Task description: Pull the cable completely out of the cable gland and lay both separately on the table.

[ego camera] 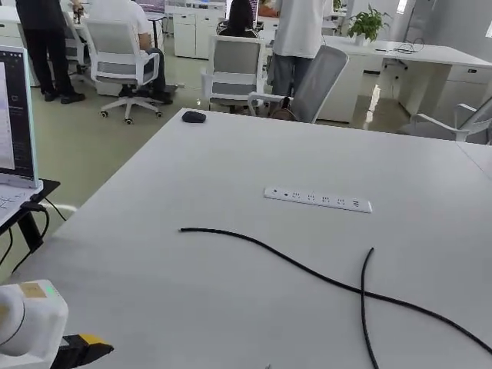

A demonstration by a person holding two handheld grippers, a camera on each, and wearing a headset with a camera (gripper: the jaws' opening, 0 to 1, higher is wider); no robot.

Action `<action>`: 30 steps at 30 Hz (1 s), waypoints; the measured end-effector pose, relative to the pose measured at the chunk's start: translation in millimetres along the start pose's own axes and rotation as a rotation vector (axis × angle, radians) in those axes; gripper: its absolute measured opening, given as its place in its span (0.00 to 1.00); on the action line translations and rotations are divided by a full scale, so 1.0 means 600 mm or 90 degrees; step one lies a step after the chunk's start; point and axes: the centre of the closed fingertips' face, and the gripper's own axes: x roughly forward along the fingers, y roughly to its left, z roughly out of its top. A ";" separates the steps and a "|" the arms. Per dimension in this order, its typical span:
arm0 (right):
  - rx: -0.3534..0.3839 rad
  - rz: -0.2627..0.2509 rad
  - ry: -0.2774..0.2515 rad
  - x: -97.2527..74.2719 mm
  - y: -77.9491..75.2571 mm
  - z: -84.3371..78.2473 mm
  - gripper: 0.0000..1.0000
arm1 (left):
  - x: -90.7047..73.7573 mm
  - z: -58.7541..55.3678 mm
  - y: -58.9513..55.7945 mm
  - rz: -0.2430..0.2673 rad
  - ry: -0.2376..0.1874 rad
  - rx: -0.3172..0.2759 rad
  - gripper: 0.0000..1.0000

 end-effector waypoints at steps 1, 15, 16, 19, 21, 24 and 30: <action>-0.001 0.000 0.001 0.000 0.001 0.001 0.50 | 0.000 0.000 -0.001 -0.001 -0.001 -0.001 0.67; -0.040 -0.052 0.010 -0.009 -0.016 0.001 0.51 | 0.005 -0.002 -0.002 0.008 0.008 -0.004 0.68; -0.039 -0.050 0.009 -0.009 -0.014 0.001 0.51 | 0.005 -0.003 -0.005 0.007 0.009 -0.004 0.68; -0.035 -0.041 0.006 -0.007 -0.007 0.000 0.50 | 0.009 -0.007 -0.010 0.001 0.015 -0.001 0.67; -0.032 -0.039 0.004 -0.007 -0.006 0.001 0.51 | 0.009 -0.008 -0.009 0.002 0.018 0.004 0.68; -0.032 -0.039 0.004 -0.007 -0.006 0.000 0.51 | 0.008 -0.006 -0.008 0.006 0.015 0.018 0.68; -0.032 -0.039 0.009 -0.005 -0.005 -0.001 0.51 | 0.009 -0.007 -0.009 0.004 0.018 0.021 0.67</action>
